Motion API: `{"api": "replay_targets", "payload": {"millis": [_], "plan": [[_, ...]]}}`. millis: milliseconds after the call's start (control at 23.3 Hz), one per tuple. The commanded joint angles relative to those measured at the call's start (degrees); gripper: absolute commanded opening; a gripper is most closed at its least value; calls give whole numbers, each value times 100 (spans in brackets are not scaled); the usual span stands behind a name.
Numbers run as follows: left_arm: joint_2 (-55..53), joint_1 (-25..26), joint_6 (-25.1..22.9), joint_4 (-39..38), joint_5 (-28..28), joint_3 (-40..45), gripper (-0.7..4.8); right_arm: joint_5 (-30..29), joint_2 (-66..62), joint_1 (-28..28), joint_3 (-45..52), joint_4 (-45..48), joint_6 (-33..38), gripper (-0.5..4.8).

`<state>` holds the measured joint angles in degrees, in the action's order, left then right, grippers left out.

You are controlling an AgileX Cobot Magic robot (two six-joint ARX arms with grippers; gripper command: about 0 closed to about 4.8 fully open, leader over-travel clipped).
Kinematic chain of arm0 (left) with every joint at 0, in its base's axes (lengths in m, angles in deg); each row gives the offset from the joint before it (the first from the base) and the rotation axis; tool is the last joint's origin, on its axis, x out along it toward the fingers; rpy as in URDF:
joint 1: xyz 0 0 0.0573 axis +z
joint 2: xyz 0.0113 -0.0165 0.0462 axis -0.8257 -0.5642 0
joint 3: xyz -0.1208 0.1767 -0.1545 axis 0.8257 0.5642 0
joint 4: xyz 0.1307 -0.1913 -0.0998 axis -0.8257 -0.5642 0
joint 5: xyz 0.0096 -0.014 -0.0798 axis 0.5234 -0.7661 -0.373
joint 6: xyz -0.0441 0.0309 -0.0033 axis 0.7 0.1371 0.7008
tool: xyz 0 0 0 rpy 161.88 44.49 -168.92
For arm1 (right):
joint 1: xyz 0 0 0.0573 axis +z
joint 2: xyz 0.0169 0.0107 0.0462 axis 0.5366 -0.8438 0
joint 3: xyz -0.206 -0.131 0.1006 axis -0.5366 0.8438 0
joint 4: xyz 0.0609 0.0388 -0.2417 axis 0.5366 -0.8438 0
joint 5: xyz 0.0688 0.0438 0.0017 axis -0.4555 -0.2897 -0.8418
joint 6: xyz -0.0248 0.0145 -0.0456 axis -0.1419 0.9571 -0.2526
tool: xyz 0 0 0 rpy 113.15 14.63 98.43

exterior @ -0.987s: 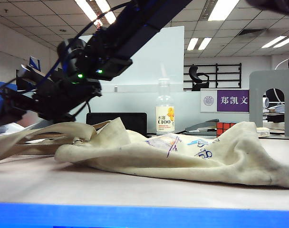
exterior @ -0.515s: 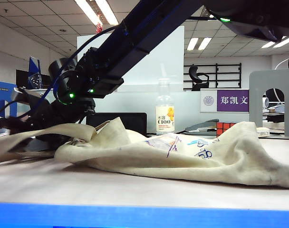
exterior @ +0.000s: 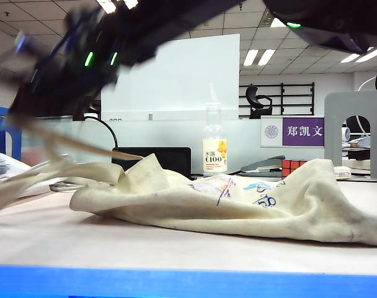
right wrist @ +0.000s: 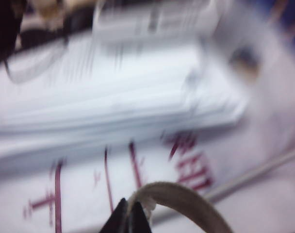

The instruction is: Take the glasses case out of the canvas bag and put it on the table.

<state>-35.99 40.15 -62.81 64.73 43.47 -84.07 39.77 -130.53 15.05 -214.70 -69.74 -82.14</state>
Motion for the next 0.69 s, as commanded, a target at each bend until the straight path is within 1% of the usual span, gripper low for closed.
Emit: {"api": "replay_targets", "payload": {"millis": [43,86,129,172,215,258,300,343,386,472,687], "plan": [[4,-149,2,74,-7,17,80,-35,44,-240,-935,-1176,13,-3],[4,-184,-7,76,31,48,80,-92,44,-319,-1390,-1908,13,-2],[4,-184,-7,79,28,66,80,-116,44,-343,-1604,-2271,7,-2],[4,-184,-7,76,31,114,80,-201,44,-382,-2118,-3051,-9,-2],[4,-184,-4,76,28,140,80,-201,44,-400,-2363,-3379,-24,-3],[4,-184,-4,83,31,188,80,-208,44,-420,-2938,-4033,-136,-2],[4,-184,-2,94,26,214,80,-262,44,-415,-3200,-4273,-179,-2],[4,-184,0,94,28,234,80,-387,44,-413,-3390,-4400,-190,-3],[4,-184,9,92,28,243,80,-573,74,-391,-3445,-4448,-197,-3],[4,-184,15,114,26,271,80,-754,214,-378,-3451,-4524,-199,-2],[4,-184,15,114,26,278,80,-811,527,-278,-3451,-4592,-184,-3]]}}
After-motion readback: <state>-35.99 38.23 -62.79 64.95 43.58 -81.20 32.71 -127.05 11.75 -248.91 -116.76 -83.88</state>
